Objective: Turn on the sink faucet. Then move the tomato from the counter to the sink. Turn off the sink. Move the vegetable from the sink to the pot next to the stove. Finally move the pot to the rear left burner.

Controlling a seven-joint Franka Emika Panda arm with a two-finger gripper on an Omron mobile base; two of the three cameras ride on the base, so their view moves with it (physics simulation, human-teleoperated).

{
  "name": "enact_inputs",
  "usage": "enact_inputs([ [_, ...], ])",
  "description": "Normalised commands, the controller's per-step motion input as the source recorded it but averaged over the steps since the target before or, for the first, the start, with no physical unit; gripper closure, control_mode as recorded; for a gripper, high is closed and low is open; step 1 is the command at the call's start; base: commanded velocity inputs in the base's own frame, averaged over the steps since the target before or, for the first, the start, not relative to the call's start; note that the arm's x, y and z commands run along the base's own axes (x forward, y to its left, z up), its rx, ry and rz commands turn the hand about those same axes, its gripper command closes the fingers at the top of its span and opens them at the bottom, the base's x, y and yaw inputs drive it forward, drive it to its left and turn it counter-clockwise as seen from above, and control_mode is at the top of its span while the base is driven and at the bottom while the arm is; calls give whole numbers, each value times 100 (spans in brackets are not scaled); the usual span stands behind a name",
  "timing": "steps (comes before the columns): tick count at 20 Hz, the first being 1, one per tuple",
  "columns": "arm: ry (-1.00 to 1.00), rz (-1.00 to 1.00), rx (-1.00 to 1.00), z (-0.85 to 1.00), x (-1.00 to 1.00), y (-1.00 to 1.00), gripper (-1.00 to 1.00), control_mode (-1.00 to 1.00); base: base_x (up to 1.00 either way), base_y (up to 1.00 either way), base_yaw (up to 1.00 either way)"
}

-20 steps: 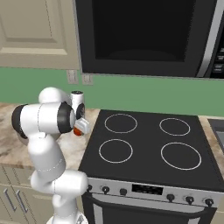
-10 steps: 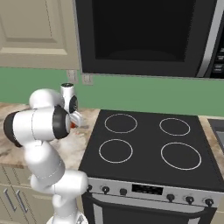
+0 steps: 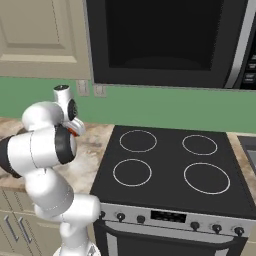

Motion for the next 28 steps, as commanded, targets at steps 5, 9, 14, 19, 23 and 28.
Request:
enact_inputs([
  [5, -8, 0, 0, 5, 0, -14, 100, -100, 0, 0, 0],
  [9, -11, 1, 0, 29, -21, 16, 100, -100, 0, 0, 0],
  [14, -1, 8, 0, 23, -18, 70, 100, -100, 0, 0, 0],
  [19, 1, 10, 0, 6, -7, 82, 100, -100, 0, 0, 0],
  [23, 3, 12, 0, 1, 0, 77, 100, -100, 0, 0, 0],
  [28, 3, 3, 0, -11, 0, 33, 100, -100, 0, 0, 0],
])
